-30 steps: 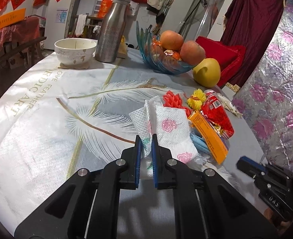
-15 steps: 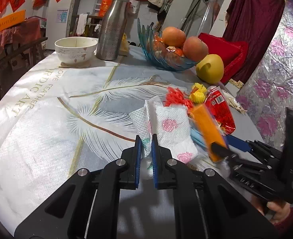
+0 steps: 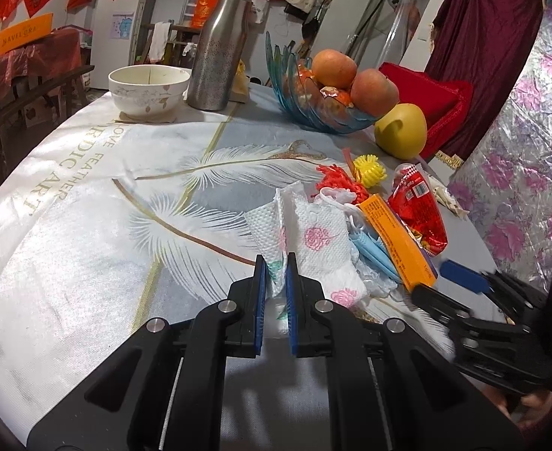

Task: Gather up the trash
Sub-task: 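Grasp the orange striped box with the right gripper while the left gripper holds the tissue, then carry the tissue and box over the red basket and open both grippers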

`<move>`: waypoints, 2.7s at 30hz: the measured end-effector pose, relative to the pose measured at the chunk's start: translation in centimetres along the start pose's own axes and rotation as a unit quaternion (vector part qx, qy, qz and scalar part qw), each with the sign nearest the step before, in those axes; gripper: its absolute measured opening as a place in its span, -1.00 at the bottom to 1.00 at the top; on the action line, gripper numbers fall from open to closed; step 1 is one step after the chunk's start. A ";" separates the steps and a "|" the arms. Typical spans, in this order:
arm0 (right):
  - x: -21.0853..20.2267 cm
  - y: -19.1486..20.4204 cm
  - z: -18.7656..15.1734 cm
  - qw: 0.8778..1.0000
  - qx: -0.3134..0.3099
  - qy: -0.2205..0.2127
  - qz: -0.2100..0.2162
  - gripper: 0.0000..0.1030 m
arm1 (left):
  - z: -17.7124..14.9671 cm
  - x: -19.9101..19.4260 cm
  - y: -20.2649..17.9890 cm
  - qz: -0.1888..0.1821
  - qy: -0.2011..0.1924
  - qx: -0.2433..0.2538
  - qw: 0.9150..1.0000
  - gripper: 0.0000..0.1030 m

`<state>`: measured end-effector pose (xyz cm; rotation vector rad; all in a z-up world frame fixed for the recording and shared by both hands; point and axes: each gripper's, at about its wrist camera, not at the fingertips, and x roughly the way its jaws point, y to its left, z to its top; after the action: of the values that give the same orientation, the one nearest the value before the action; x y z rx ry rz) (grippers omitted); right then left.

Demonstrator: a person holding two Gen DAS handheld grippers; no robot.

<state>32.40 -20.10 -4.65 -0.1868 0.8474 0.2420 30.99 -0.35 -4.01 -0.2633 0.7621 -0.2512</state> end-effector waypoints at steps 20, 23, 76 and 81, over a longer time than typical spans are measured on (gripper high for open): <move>-11.5 -3.5 -7.4 0.973 0.149 -0.073 0.162 -0.16 | 0.1 -0.7 0.8 -0.009 -0.008 -0.019 1.000 -0.79; -12.7 -3.4 -9.0 0.970 0.162 -0.072 0.168 -0.87 | -0.5 -2.1 0.8 -0.034 -0.017 -0.018 0.999 -0.79; -19.9 9.9 -25.9 0.987 0.030 0.059 0.146 -0.89 | -27.8 -15.9 2.3 0.055 0.125 0.049 0.989 0.68; -15.0 13.2 -26.4 0.984 -0.002 0.111 0.140 -0.89 | -27.8 -16.7 3.9 0.062 0.116 0.019 0.991 0.68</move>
<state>0.17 -16.37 -11.27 -0.0990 1.0966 0.4937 0.17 4.59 -13.80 -0.1516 0.9989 -0.1786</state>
